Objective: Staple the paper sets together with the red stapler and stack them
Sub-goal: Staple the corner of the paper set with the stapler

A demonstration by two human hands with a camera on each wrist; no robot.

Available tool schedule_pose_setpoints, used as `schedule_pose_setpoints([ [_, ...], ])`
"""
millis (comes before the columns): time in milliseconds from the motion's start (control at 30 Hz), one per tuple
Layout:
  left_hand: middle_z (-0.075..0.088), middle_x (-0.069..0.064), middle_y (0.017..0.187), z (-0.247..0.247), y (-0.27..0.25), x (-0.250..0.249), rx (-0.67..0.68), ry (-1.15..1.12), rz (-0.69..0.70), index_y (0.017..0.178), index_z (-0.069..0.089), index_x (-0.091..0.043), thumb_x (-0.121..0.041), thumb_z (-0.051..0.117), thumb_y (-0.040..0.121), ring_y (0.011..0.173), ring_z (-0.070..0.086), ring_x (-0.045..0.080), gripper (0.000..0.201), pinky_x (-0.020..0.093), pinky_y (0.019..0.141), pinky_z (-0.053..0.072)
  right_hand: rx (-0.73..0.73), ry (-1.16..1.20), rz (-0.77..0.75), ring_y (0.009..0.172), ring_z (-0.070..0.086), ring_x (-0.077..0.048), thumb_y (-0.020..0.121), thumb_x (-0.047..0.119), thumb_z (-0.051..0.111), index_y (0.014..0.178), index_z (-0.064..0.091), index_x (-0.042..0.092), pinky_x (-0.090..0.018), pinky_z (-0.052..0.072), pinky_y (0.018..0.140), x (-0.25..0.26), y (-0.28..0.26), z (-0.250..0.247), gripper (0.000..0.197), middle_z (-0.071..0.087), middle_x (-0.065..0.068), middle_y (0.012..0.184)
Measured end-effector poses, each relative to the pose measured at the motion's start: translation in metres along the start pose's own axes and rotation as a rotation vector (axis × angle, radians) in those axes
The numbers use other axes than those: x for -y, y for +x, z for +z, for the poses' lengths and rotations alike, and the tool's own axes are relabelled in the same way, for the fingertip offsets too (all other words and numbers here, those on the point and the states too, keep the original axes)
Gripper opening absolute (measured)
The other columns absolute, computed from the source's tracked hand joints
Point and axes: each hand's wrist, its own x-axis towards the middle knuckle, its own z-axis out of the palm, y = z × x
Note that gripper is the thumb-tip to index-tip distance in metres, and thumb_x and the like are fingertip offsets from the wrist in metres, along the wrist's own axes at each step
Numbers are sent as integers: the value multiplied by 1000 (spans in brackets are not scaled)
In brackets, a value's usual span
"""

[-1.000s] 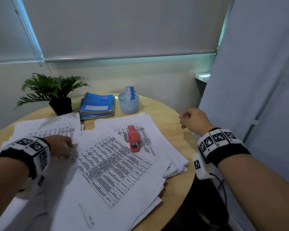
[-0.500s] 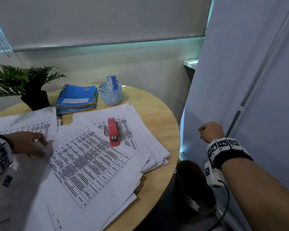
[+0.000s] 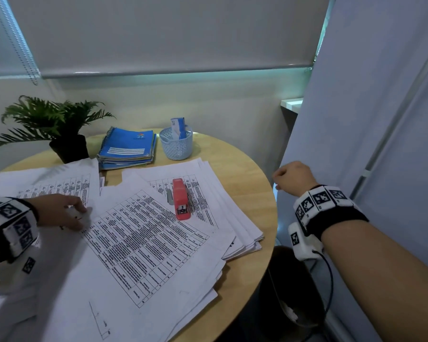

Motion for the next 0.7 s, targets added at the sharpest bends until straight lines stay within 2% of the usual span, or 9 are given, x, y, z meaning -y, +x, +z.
schedule_pose_setpoints([
  [100, 56, -1, 107, 0, -5, -2, -1, 3, 27, 111, 55, -31, -42, 73, 76, 92, 54, 15, 41, 25, 90, 43, 55, 65, -68, 84, 69, -23, 89, 15, 53, 86, 72, 6, -34, 55, 83, 53, -4, 1, 21, 72, -10, 86],
  [233, 52, 1, 125, 0, -12, -5, -36, 91, 61, 121, 53, -29, -46, 68, 78, 111, 52, 17, 49, 25, 94, 42, 197, 59, -154, 73, 69, -15, 89, 11, 54, 91, 70, 5, -29, 56, 80, 119, -14, 18, 18, 73, -9, 81],
  [300, 51, 2, 127, 0, -16, -7, -51, 121, 99, 123, 52, -27, -46, 66, 79, 113, 51, 18, 50, 27, 96, 42, 288, -7, -179, 76, 71, -15, 89, 14, 58, 96, 70, 3, -28, 55, 77, 147, -21, 32, 18, 74, -9, 85],
  [400, 48, 1, 133, 0, -20, -11, -55, 145, 151, 129, 47, -29, -45, 62, 82, 121, 48, 18, 52, 29, 101, 39, 416, -170, -206, 91, 70, -23, 89, 30, 62, 101, 68, 1, -33, 54, 81, 181, -29, 57, 32, 73, -12, 96],
  [467, 46, 3, 137, -1, -23, -13, -41, 163, 177, 136, 41, -32, -43, 58, 86, 125, 46, 18, 54, 29, 102, 37, 466, -277, -201, 88, 66, -24, 87, 41, 63, 95, 65, 5, -32, 53, 75, 197, -34, 71, 37, 69, -9, 94],
  [533, 47, 4, 138, -2, -27, -14, -36, 182, 206, 139, 39, -31, -41, 55, 89, 125, 46, 19, 53, 27, 100, 37, 464, -391, -204, 83, 63, -21, 83, 44, 65, 88, 61, 9, -30, 52, 74, 209, -40, 83, 36, 65, -5, 86],
  [600, 48, 4, 137, -2, -26, -12, -33, 175, 228, 140, 40, -31, -41, 51, 91, 124, 47, 19, 51, 27, 101, 37, 434, -498, -224, 86, 65, -24, 77, 47, 64, 93, 58, 8, -37, 55, 81, 217, -43, 93, 43, 65, -6, 87],
  [700, 49, 6, 135, -2, -29, -8, -31, 180, 247, 136, 43, -35, -44, 48, 91, 121, 50, 23, 47, 35, 103, 41, 449, -589, -250, 87, 63, -27, 51, 65, 59, 107, 48, 14, -44, 54, 79, 227, -43, 105, 77, 63, -4, 96],
])
